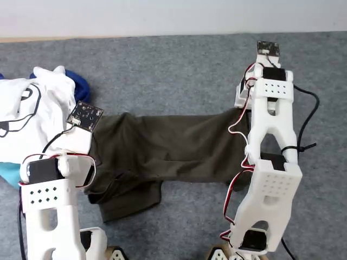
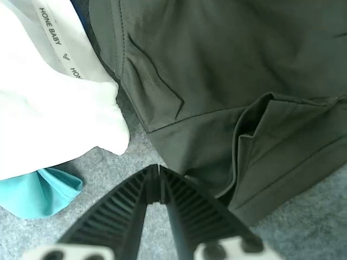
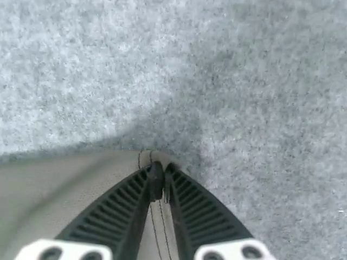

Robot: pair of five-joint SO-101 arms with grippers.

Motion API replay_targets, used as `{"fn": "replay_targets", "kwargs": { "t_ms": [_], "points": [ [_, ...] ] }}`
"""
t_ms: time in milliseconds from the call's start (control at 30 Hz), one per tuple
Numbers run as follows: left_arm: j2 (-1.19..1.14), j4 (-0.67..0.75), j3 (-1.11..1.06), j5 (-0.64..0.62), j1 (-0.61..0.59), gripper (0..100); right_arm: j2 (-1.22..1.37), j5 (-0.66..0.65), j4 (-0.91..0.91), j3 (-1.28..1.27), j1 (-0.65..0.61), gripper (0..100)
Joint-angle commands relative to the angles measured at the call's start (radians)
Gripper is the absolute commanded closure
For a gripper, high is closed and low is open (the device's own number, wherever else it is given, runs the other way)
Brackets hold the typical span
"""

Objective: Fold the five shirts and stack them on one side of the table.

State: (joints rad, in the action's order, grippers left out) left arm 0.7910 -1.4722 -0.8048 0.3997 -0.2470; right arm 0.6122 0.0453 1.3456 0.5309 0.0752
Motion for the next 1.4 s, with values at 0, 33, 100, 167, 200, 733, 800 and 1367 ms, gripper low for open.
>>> {"fn": "replay_targets", "kwargs": {
  "t_ms": [0, 33, 100, 167, 200, 733, 800, 1367],
  "points": [
    [0.02, -0.028, 0.007, -0.009, 0.008, 100, -0.088, -0.009, -0.002, 0.051, 0.015, 98.9],
    [0.02, -0.032, 0.007, -0.009, 0.008, 100, -0.077, -0.009, 0.001, 0.049, 0.024, 98.9],
    [0.02, -0.046, 0.007, -0.009, 0.008, 100, -0.048, -0.009, 0.002, 0.051, 0.031, 98.9],
    [0.02, -0.046, 0.007, -0.009, 0.008, 100, -0.024, -0.009, 0.013, 0.051, 0.033, 98.9],
    [0.02, -0.046, 0.007, -0.009, 0.008, 100, -0.018, -0.011, 0.024, 0.051, 0.033, 98.6],
    [0.02, -0.046, 0.007, -0.009, 0.008, 100, -0.15, -0.043, 0.315, 0.051, -0.021, 80.6],
    [0.02, -0.041, 0.007, -0.009, 0.008, 100, -0.157, -0.043, 0.366, 0.051, -0.021, 84.6],
    [0.02, -0.046, 0.021, -0.009, 0.0, 99, -0.463, -0.203, 0.449, -0.394, 0.007, 98.4]
  ]
}}
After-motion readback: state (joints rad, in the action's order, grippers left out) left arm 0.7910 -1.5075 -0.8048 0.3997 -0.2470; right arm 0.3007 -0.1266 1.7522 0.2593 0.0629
